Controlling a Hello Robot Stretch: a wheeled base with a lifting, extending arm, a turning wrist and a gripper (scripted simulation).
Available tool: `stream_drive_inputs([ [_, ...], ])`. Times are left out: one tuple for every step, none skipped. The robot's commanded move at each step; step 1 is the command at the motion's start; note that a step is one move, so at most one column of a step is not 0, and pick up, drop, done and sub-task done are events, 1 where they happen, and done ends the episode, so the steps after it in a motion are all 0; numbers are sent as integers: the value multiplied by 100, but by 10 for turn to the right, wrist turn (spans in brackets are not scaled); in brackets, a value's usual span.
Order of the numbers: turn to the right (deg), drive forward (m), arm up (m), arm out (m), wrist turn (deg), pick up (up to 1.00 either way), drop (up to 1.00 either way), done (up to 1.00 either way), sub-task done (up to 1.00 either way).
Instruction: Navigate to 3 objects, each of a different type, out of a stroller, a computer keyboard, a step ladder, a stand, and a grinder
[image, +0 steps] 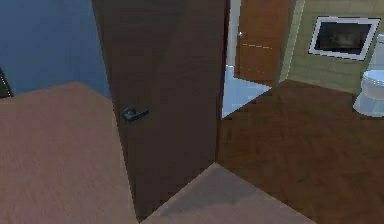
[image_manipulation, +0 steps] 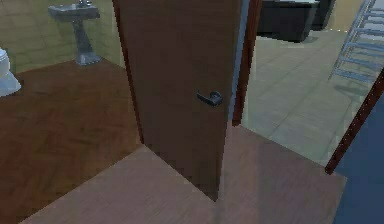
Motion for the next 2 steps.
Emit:
stream_drive_inputs([
  [90,0,0,0,0,0,0,0,0],
  [0,15,0,0,0,0,0,0,0],
])
